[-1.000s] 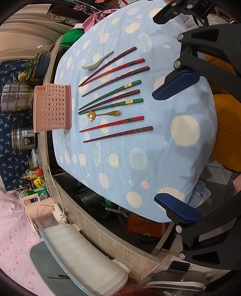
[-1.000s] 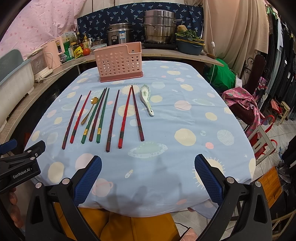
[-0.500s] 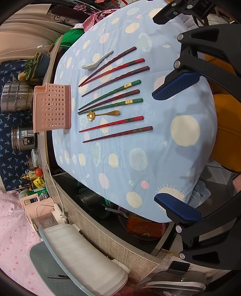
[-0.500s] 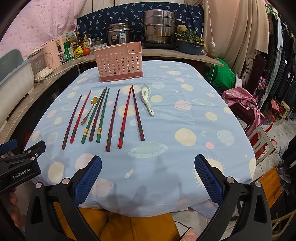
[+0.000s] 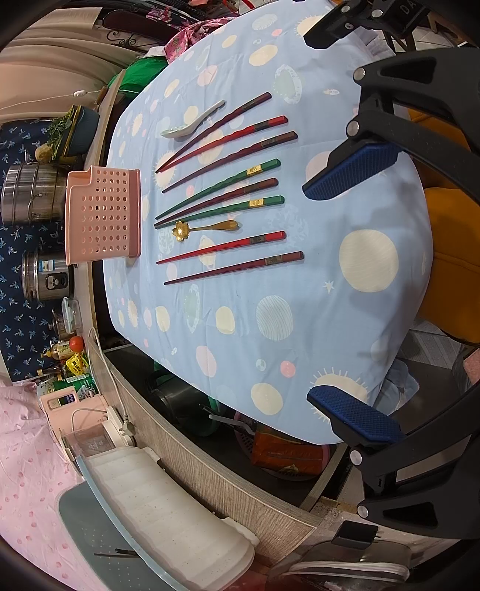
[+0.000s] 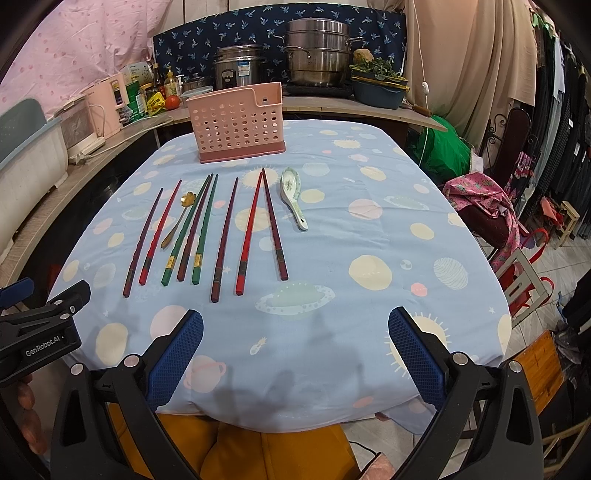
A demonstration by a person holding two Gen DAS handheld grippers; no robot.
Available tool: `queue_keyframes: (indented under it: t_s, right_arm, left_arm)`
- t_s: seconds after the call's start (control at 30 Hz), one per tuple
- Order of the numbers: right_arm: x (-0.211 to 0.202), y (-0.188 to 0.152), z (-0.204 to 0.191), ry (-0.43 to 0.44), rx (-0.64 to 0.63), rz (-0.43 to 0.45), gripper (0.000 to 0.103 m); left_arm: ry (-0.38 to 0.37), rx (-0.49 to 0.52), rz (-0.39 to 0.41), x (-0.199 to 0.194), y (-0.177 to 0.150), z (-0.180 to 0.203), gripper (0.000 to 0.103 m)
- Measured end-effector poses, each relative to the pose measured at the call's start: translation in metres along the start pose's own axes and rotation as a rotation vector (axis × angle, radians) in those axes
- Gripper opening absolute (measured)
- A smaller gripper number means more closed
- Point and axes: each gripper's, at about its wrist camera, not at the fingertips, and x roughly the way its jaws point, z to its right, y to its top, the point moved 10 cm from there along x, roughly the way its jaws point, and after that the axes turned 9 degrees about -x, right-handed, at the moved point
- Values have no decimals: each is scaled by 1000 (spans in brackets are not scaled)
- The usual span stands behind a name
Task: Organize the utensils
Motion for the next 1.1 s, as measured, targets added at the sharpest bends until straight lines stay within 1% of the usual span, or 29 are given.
queue_keyframes:
  t_s: [0.23, 0.4, 0.5, 0.6, 0.7, 0.9, 1.1]
  right_arm:
    - [2, -1, 0, 0, 1, -1, 96]
    - [4, -1, 2, 1, 6, -4, 96]
    - [2, 2, 3, -4, 10, -11, 96]
    - [17, 0, 7, -3, 15, -23, 96]
    - [24, -6, 7, 4, 21, -39, 96]
    - [36, -4, 3, 22, 22, -56, 96]
    - [51, -1, 4, 27, 28, -80, 96]
  left_arm:
    - [-1, 0, -1, 0, 0, 0, 96]
    - [-12, -3, -19, 7, -5, -2, 96]
    - [-14, -14, -44, 16, -7, -2, 96]
    - [-3, -28, -63, 26, -7, -5, 96]
    - [11, -36, -71, 38, -5, -8, 96]
    - [29, -27, -88, 63, -2, -9, 96]
    - [31, -34, -106, 85, 6, -9, 93]
